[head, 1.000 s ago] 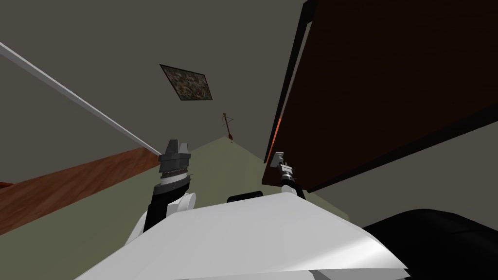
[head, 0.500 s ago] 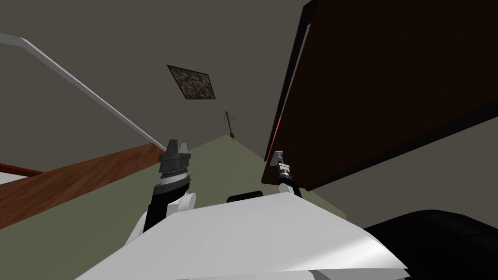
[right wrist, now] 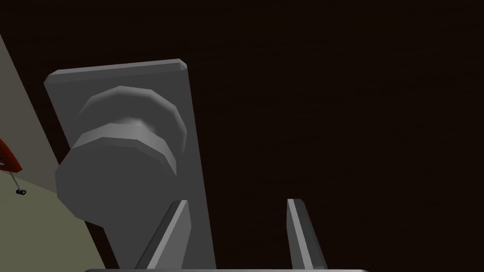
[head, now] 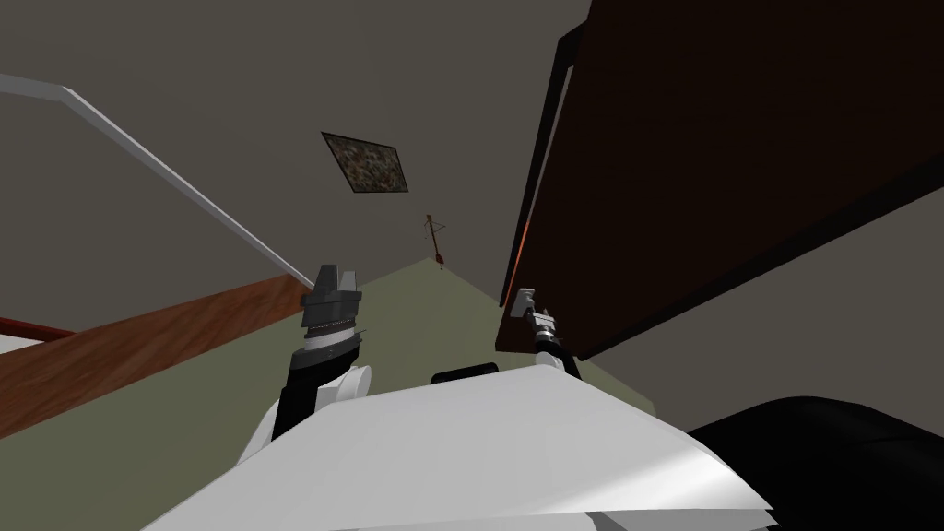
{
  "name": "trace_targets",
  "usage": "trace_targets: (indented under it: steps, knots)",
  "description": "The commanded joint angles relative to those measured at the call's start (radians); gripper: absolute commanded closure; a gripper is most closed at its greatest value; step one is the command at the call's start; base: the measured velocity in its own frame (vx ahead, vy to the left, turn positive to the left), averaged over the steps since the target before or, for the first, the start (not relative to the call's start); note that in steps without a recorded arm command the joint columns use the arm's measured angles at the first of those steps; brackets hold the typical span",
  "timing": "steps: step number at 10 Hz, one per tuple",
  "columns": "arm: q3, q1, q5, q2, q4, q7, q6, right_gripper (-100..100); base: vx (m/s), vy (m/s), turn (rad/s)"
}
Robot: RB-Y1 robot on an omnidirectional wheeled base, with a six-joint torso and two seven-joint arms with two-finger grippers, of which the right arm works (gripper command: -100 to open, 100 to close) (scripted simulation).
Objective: Pull the door open
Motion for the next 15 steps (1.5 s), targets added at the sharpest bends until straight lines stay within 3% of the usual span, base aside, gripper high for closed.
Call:
trace_targets:
  steps: [1, 6, 7, 8, 13, 14, 15]
  knots:
    - [0.006, -0.005, -0.009, -0.001, -0.031, 0.005, 0.018, -100, 0.087, 0.015, -0.025]
    - [-0.012, 0.024, -0.047, -0.017, -0.077, 0.018, 0.060, -100, 0.053, 0.018, -0.020]
    - [-0.026, 0.038, -0.049, -0.007, -0.066, 0.030, 0.060, -100, 0.033, -0.016, -0.063]
    - [-0.026, 0.038, -0.049, -0.007, -0.066, 0.030, 0.060, 100, -0.005, -0.018, 0.030]
    - [-0.026, 0.038, -0.049, -0.007, -0.066, 0.030, 0.060, 100, -0.007, 0.008, 0.006]
    - [-0.006, 0.015, -0.029, -0.007, -0.049, 0.017, 0.046, -100, -0.133, -0.009, 0.163]
    - [-0.002, 0.009, -0.025, -0.007, -0.045, 0.014, 0.042, -100, -0.242, -0.035, 0.143]
